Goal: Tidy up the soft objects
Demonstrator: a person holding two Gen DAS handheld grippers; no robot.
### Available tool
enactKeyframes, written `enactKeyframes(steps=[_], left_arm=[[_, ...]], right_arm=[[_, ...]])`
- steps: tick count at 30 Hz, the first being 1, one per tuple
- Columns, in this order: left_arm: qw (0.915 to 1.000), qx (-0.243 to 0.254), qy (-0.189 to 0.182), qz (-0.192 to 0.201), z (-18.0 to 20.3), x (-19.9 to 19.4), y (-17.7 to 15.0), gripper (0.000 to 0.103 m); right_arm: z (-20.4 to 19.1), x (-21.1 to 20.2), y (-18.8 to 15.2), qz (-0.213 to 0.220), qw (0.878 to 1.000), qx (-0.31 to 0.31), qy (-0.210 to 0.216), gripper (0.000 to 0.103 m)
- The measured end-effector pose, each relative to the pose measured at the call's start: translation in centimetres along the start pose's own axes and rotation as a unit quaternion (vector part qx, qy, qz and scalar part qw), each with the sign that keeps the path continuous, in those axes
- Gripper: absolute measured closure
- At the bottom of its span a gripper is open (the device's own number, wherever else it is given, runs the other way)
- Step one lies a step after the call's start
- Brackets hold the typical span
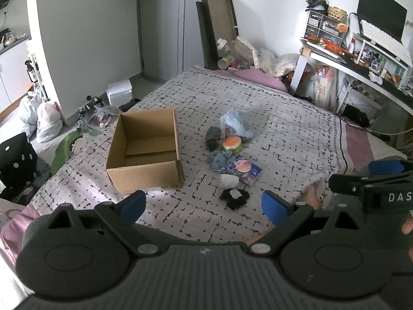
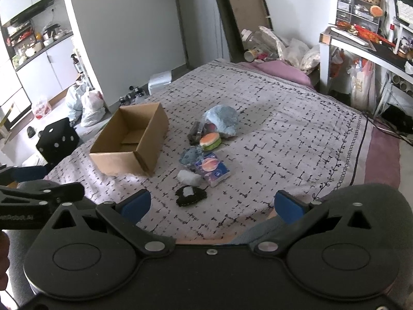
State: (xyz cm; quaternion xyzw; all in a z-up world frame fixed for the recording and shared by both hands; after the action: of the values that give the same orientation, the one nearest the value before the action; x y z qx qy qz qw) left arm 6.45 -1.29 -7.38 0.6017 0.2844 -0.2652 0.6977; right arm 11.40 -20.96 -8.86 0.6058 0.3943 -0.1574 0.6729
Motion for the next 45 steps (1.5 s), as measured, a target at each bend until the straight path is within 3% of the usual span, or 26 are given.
enactKeyframes(steps=[20, 31, 41, 45], left_arm=[[0.9983, -0.020, 0.022, -0.050, 0.4, 7.7, 0.7, 0.008], [0.9944, -0.064, 0.014, -0.082, 0.2, 12.5, 0.3, 0.011], [0.9873, -0.113, 0.006, -0.111, 1.3, 16.7, -0.9, 0.020], [0.9831, -0.128, 0.011, -0.130, 1.4, 18.4, -1.9, 0.021]], right_arm=[[4.3, 7.7, -0.2, -0.045, 0.998, 0.047, 0.019, 0.000], [5.1, 12.7, 1.1, -0.078, 0.994, 0.067, 0.044, 0.000], [3.3, 16.0, 2.6, -0.099, 0.993, -0.002, 0.069, 0.000], [3.7, 17.9, 3.2, -0.110, 0.992, -0.021, 0.059, 0.000]])
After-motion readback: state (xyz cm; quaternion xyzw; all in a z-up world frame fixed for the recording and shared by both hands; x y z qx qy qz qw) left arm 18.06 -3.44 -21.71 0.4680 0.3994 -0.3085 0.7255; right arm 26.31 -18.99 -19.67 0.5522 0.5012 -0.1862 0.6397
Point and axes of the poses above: each gripper's, at about its wrist camera, not at the fingertips, and x roughly the way its jaws point, z to its right, y to its top, the point moved 10 cm from there along x, roughly the way its jaws point, and after that the axes turned 6 degrees about -x, right-handed, at the moved point
